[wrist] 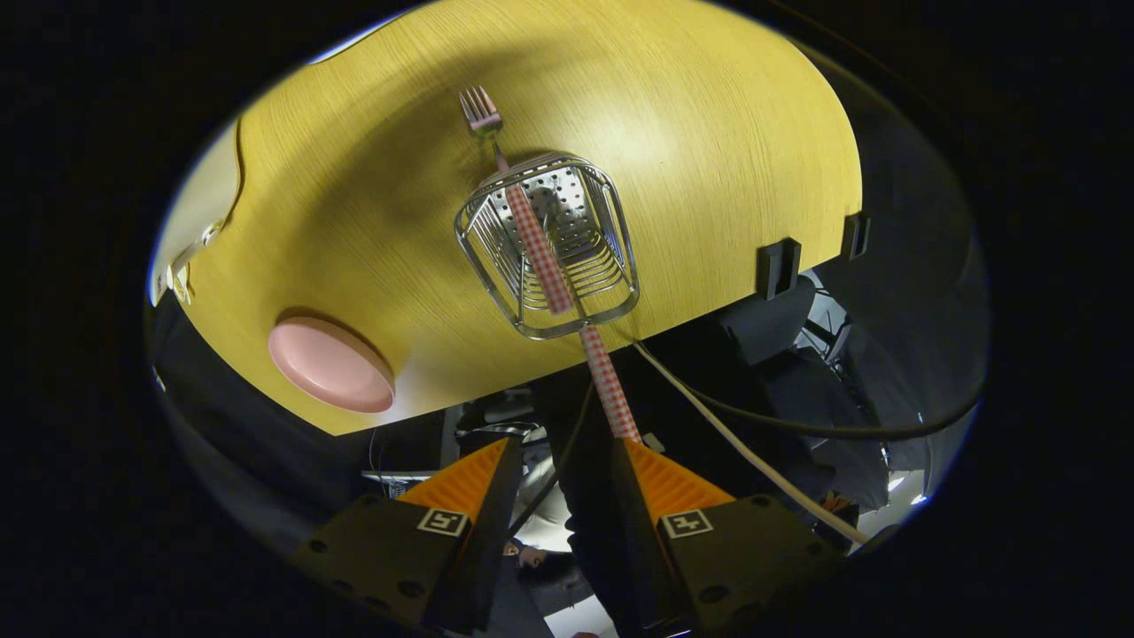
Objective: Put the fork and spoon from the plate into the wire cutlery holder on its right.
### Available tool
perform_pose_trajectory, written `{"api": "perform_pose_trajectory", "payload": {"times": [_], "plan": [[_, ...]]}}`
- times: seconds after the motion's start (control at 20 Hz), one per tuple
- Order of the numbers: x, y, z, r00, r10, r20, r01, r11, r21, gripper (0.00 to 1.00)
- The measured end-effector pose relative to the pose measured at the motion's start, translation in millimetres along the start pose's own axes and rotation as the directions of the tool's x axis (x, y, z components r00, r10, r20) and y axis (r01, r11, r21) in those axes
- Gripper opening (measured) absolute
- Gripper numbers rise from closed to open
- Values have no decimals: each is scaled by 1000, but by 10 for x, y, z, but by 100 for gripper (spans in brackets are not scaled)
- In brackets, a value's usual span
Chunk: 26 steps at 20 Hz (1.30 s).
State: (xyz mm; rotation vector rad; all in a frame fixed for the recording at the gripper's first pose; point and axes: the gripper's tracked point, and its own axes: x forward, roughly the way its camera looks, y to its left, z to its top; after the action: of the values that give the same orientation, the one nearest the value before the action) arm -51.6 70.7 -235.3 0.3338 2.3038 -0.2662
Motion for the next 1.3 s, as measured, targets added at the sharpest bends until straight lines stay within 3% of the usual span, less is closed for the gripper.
{"api": "perform_pose_trajectory", "payload": {"times": [0.45, 0.6, 0.65, 0.7, 0.85, 0.95, 1.05, 1.15, 1.3], "plan": [[80, 99, -368, 993, -60, 103, 62, 998, -20, 65], [88, 66, -525, 975, -94, 203, 97, 995, -5, 75], [94, 73, -558, 963, -97, 251, 98, 995, 10, 89], [83, 68, -619, 951, -109, 290, 108, 994, 20, 93], [41, 21, -715, 894, -121, 431, 122, 992, 25, 96], [39, -2, -724, 834, -113, 539, 123, 992, 18, 98], [-15, -26, -683, 747, -94, 658, 128, 992, -3, 98], [-149, 1, -585, 627, -44, 778, 113, 993, -35, 98], [-450, -39, -537, 411, 18, 911, 112, 991, -71, 98]]}}
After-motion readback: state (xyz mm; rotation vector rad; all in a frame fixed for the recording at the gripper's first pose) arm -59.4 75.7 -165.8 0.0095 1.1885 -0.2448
